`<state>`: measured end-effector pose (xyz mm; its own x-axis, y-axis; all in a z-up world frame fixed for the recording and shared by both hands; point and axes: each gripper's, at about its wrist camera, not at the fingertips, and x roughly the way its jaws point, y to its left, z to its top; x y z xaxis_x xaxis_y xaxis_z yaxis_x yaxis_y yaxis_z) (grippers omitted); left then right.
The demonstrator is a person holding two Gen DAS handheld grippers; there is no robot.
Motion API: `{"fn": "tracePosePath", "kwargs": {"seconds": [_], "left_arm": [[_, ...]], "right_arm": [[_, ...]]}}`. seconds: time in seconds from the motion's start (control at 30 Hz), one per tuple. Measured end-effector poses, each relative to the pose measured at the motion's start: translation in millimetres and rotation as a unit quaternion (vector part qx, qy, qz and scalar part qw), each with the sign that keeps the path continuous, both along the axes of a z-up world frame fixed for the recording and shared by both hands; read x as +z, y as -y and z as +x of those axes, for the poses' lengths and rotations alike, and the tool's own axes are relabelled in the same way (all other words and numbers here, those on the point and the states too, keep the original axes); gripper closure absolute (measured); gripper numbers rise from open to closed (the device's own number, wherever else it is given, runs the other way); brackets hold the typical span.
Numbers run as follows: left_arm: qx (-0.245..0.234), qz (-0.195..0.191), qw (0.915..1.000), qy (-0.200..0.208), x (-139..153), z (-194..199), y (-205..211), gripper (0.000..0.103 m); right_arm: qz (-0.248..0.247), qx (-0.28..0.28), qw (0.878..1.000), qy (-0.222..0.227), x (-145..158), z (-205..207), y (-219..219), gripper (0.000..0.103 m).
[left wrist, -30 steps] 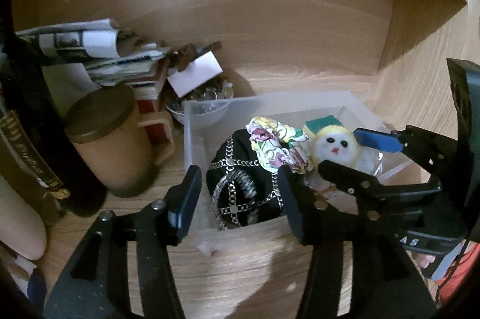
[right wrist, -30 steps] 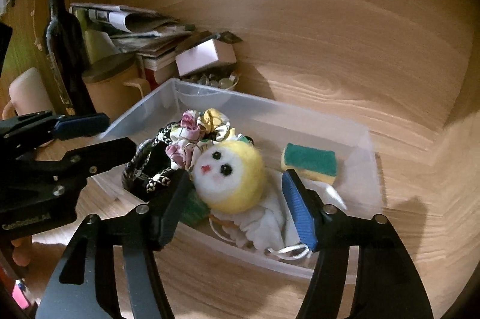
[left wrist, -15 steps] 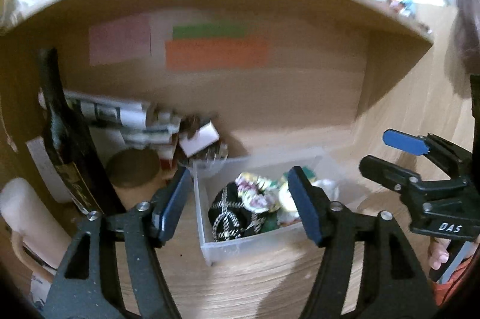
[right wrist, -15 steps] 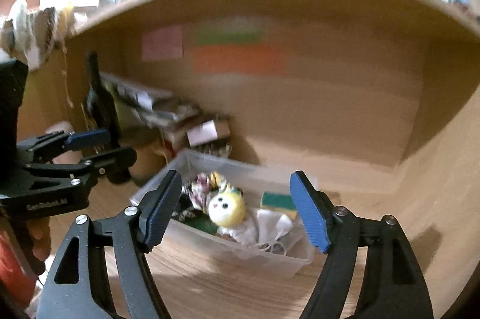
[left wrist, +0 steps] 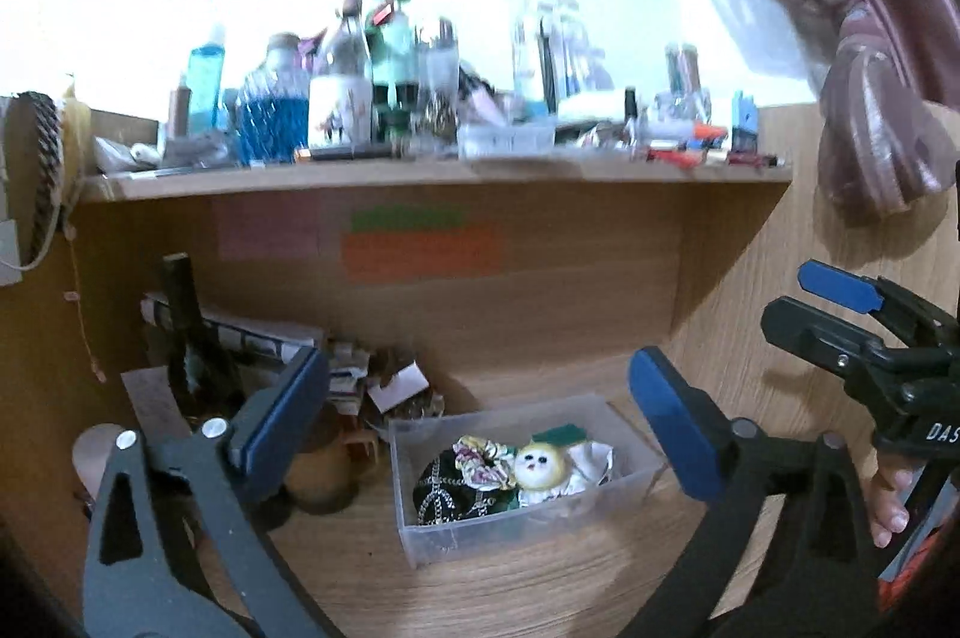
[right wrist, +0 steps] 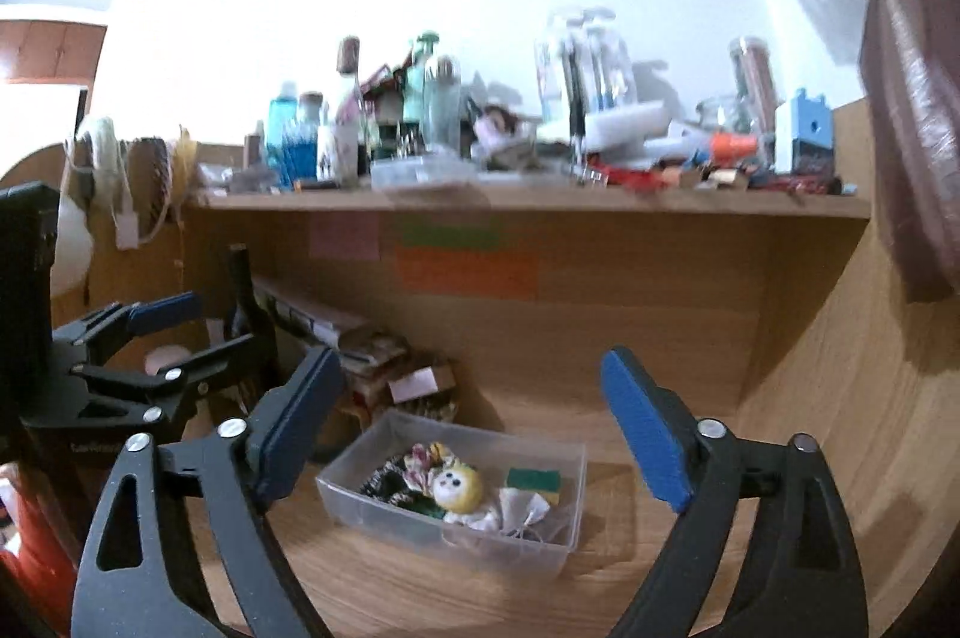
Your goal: Organize soft objects
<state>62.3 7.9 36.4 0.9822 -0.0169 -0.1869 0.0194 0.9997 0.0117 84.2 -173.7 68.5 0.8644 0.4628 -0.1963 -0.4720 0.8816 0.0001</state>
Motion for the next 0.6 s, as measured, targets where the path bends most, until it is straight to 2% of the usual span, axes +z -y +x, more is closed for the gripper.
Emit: {"fn": "tracePosePath", "kwargs": {"seconds": [0.07,0.6], "left_arm": [[-0.001,-0.001,1.0000,0.009,3,-10,1,0.000],[0.008,-0.011,0.9997,0.018,4,-26,-4,0.000]], "right_arm": [[0.013,0.000,1.000,0.008,4,-7,4,0.001],[0.023,-0.004,1.000,0.012,3,-25,8,0.000]]}}
